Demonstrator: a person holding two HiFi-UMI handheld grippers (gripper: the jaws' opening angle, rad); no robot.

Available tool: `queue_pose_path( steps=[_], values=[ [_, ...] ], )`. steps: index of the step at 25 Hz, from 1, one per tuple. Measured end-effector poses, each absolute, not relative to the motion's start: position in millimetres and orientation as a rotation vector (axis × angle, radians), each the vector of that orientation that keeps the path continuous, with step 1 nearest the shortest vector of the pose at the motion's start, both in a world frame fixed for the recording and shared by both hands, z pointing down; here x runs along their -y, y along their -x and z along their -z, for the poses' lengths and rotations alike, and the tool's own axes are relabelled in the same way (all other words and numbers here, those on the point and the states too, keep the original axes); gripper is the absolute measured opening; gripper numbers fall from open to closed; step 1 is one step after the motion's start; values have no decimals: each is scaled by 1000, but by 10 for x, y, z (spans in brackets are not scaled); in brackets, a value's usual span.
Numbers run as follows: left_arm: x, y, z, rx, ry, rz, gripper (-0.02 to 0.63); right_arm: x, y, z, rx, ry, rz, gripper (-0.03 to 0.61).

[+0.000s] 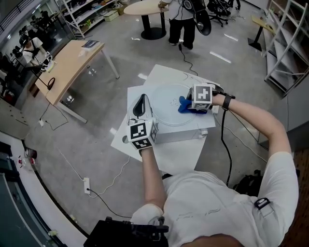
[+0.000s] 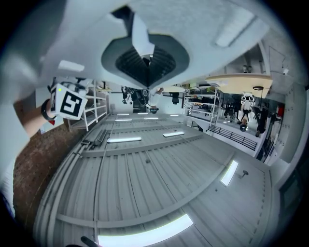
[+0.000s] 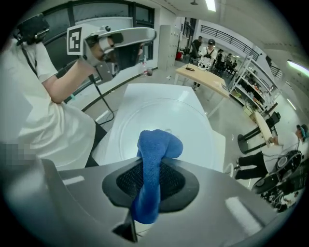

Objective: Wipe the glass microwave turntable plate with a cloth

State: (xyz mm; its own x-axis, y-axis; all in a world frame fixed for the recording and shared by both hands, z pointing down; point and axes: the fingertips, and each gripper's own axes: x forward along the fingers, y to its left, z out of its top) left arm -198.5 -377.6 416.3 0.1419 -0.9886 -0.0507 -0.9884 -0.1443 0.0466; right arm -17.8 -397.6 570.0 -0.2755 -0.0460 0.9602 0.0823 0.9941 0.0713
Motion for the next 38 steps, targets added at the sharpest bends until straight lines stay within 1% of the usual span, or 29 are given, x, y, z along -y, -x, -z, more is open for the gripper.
queue_pose_path(
  steps=[7, 12, 14, 17, 22, 25, 28, 32, 38],
  values=[
    [3720, 1985, -4144, 2069, -2373, 90, 2, 3249, 904, -5526, 1936, 286, 163, 64],
    [3646, 2158, -4092, 2115, -2325, 96, 2, 3502, 1362, -5562, 1970, 244, 203, 64],
    [3592, 2231, -4106, 2132, -2309, 90, 2, 3601, 1523, -5552, 2002, 216, 170, 64],
    [3519, 2294, -4090, 2147, -2284, 88, 2, 3946, 1605, -5589, 2028, 140, 154, 64],
    [3467, 2467, -4156, 2187, -2241, 85, 2, 4453, 1393, -5628, 2026, 20, 95, 64],
    [3488, 2552, -4186, 2196, -2231, 87, 2, 4920, 1014, -5809, 1955, -92, 119, 64],
    [3527, 2547, -4181, 2182, -2236, 91, 2, 5047, 649, -5815, 1899, -146, 94, 64],
    [3596, 2418, -4209, 2138, -2263, 87, 2, 4883, 277, -5780, 1854, -137, 74, 64],
    [3677, 2243, -4229, 2095, -2305, 81, 2, 4121, 250, -5766, 1837, 46, 102, 64]
  ],
)
